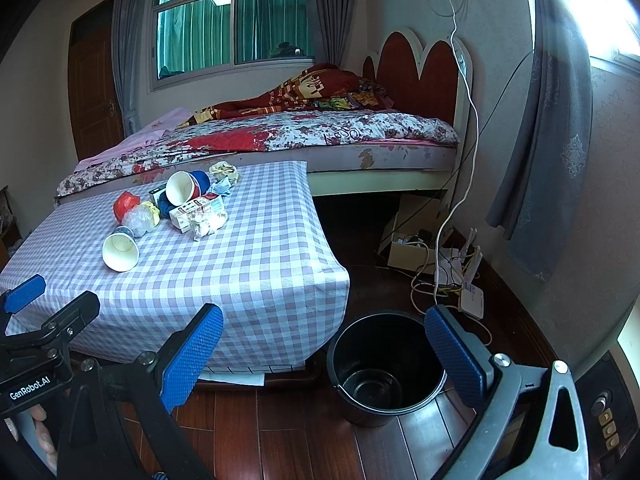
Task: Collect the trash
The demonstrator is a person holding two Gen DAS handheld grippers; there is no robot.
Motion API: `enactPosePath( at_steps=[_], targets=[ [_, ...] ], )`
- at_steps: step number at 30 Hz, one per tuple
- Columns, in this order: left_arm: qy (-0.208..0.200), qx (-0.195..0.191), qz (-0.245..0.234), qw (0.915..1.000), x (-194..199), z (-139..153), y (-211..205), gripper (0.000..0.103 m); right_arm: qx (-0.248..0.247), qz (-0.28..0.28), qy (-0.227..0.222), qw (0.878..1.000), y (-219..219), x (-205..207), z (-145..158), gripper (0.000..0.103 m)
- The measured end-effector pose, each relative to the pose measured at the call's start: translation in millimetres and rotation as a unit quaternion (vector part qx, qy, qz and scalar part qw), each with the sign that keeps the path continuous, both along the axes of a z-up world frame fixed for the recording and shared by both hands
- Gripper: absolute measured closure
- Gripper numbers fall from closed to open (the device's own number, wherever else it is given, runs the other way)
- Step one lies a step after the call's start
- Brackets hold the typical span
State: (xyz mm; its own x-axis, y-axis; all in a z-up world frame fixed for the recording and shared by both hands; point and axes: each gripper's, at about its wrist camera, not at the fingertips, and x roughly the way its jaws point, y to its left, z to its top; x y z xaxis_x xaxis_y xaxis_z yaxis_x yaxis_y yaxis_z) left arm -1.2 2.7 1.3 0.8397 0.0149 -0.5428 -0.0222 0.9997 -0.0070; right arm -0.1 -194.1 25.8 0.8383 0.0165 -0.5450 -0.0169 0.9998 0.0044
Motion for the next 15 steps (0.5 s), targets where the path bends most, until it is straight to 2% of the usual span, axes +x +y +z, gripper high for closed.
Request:
enactPosePath(
  at_steps=[15],
  targets=[
    [0.000,0.000,0.002,1.0000,-3.7,-3.4,2.0,0.001,-0.001,0.001,0.001,1.000,0.7,-1.8,-1.9,0.001]
  ],
)
